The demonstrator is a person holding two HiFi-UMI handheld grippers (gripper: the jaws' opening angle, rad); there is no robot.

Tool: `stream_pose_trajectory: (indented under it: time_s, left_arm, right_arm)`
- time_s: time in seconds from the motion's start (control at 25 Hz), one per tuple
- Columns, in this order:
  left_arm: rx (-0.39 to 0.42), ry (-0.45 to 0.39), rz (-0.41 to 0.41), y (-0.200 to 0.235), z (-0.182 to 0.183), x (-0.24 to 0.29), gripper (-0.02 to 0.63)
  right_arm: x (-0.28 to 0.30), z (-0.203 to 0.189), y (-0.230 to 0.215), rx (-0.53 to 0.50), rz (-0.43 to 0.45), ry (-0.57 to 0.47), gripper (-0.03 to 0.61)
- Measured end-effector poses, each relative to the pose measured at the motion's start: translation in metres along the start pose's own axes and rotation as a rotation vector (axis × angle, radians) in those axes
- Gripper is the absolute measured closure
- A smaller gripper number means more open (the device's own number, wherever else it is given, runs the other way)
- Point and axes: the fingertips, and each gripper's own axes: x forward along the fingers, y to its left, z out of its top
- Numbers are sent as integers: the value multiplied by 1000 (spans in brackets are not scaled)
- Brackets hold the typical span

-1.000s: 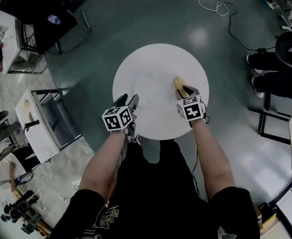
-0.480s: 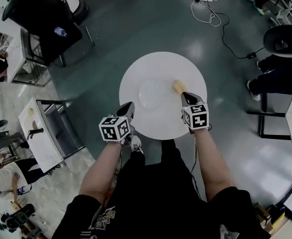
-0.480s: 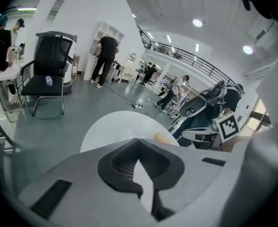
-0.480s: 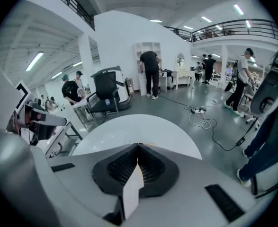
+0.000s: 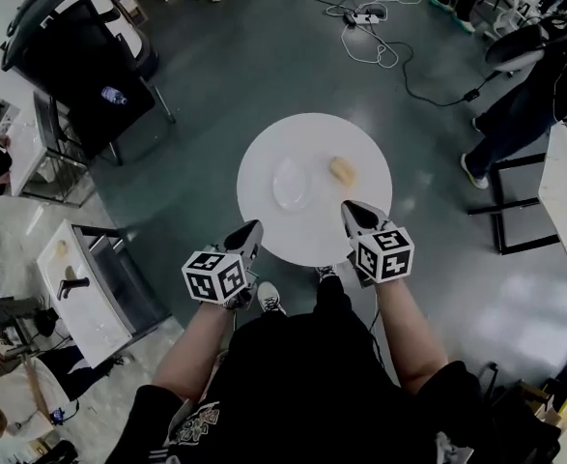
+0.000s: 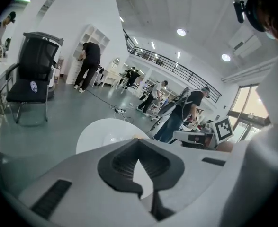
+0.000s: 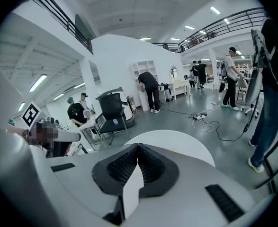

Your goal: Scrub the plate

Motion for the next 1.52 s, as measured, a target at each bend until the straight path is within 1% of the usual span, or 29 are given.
stream_pose_trajectory:
  time_s: [0.16,0.28,0.4,0.52,0.6,0.88,0.96,1.16,1.52]
  left_arm:
    - [33,17,-55,-6,-8,-33,607]
    - [52,36,-86,-9,-18,-53,607]
    - [58,63,-115,-9,-29,-68,607]
    - [41,86,-146,-16,-39,-78,607]
    - [45,89,-160,-23,-41,-82,607]
    - [132,98,-196,-48,-45,-85,607]
    - [146,97,-200,-58,-47,-83,607]
    - [145,104,-198,-92,-60,-71,607]
    - [139,85,-164,-140,-75,-61,607]
  right_arm:
    - [-22,2,52,-15,-2,-50,557]
    - [-38,-3,82,-17,-17,-81,557]
    - [-48,-10,105,-8,-32,-102,557]
    - [-57,-22,121,5,-31,-100,557]
    - [-64,-29,129,8,-30,-95,557]
    - [-79,-34,144,-16,-3,-81,557]
    - [-83,-35,145,-26,13,-76,557]
    - [-104,-42,140,-49,62,-67,557]
    - [-140,-64,122,-42,143,-41,557]
